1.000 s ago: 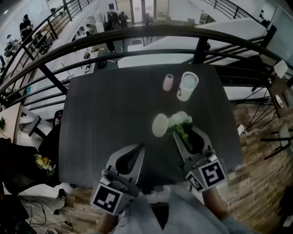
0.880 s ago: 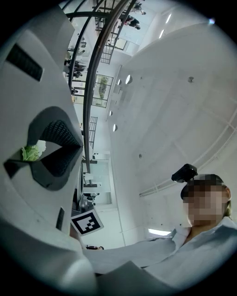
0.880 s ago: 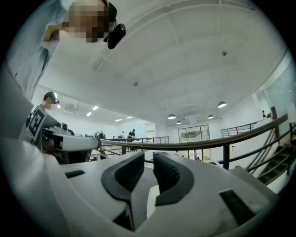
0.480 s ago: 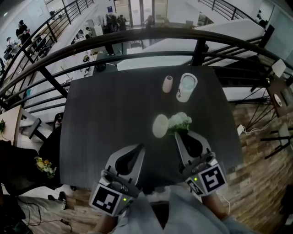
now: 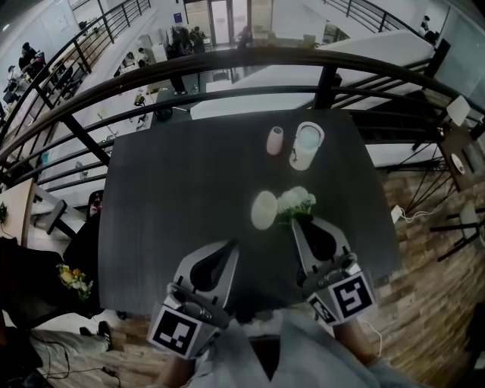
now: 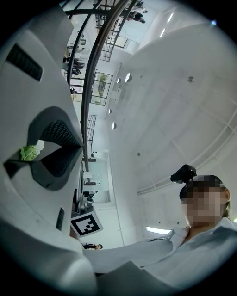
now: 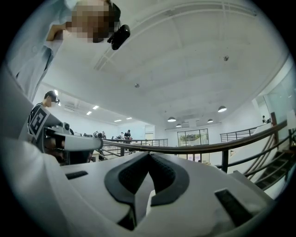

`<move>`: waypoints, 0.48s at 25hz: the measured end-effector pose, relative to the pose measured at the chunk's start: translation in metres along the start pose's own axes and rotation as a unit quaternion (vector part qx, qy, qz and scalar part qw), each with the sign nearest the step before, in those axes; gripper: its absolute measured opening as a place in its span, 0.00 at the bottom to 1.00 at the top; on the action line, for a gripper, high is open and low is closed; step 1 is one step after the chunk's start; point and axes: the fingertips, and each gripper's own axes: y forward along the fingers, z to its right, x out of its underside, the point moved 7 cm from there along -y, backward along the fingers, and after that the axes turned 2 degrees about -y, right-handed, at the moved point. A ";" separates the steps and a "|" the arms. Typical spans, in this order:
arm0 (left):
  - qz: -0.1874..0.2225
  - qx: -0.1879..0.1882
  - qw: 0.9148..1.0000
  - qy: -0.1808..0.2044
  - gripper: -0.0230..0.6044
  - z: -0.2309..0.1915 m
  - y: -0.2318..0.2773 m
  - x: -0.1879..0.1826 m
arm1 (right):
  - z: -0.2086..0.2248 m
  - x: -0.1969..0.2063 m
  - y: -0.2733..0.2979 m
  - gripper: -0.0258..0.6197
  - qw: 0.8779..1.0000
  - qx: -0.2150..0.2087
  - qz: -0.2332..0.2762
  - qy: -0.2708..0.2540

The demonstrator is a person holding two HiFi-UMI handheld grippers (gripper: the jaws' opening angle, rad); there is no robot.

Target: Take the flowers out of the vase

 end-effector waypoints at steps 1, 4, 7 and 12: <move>0.000 0.000 1.000 -0.001 0.04 0.000 0.000 0.000 | 0.000 0.001 0.000 0.04 1.000 0.000 -0.005 0.001; -0.002 0.001 1.000 -0.001 0.04 -0.001 0.001 0.002 | -0.001 -0.001 0.001 0.04 1.000 -0.002 0.011 -0.002; -0.001 0.001 1.000 -0.002 0.04 -0.001 0.001 0.002 | -0.001 -0.001 0.001 0.04 1.000 -0.005 0.007 -0.001; 0.000 0.002 1.000 -0.001 0.04 0.001 0.001 0.001 | -0.001 -0.002 0.000 0.04 1.000 -0.009 0.015 0.016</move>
